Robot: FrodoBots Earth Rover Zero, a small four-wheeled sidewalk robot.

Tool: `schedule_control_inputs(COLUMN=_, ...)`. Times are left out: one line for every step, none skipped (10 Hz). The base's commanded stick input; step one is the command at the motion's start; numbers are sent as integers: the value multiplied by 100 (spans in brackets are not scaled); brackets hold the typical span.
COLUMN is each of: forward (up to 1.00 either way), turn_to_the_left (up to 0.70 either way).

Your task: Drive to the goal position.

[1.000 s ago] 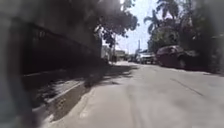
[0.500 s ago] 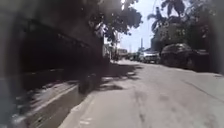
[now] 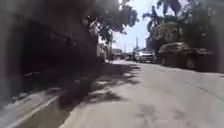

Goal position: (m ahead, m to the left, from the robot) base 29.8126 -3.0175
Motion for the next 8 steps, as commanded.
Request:
schedule_control_inputs(forward=100, turn_to_the_left=-32)
schedule_control_inputs(forward=100, turn_to_the_left=-3)
schedule_control_inputs(forward=100, turn_to_the_left=2)
schedule_control_inputs(forward=100, turn_to_the_left=2)
schedule_control_inputs(forward=100, turn_to_the_left=2)
schedule_control_inputs(forward=100, turn_to_the_left=6)
schedule_control_inputs(forward=100, turn_to_the_left=21)
schedule_control_inputs(forward=100, turn_to_the_left=27)
